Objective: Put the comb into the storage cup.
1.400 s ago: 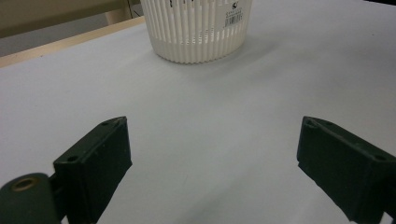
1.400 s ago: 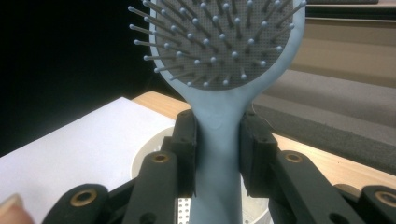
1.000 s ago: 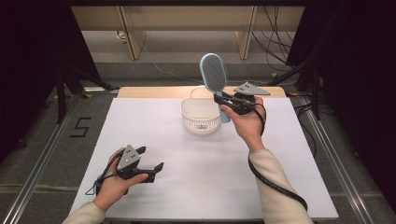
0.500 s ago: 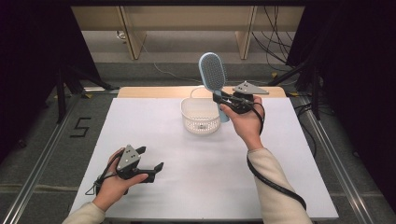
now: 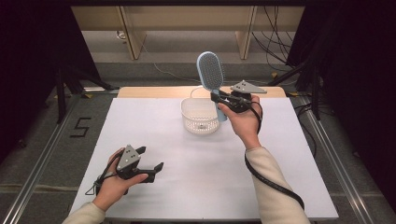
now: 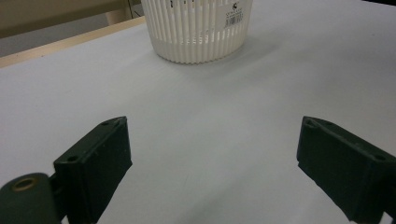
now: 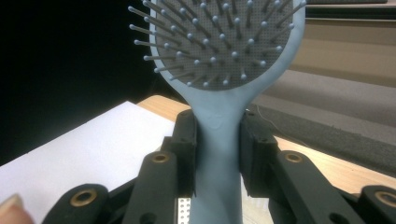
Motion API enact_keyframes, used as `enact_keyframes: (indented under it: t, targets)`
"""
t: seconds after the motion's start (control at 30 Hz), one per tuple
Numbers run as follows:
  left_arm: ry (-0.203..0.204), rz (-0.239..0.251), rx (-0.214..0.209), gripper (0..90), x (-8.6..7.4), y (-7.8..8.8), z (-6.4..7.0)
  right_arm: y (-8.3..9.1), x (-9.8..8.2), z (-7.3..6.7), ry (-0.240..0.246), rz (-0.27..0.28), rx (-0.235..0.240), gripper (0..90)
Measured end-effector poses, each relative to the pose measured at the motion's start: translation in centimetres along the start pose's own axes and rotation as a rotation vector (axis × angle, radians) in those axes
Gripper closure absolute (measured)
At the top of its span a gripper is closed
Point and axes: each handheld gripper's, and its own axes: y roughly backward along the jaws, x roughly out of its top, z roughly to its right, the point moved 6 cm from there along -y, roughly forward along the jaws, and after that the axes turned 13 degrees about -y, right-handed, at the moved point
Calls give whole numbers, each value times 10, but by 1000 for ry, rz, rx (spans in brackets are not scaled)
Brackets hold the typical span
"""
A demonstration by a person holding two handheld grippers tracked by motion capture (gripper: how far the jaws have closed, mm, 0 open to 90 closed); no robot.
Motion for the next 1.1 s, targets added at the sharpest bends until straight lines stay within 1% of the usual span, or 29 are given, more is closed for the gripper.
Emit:
enact_keyframes:
  t: [0.53, 1.1]
  targets:
    - [4, 2, -1, 94, 0, 0, 0, -6, -1, -2, -3, -9, 5, 709]
    - [3, 2, -3, 95, 0, 0, 0, -13, 2, -4, -4, -14, 7, 709]
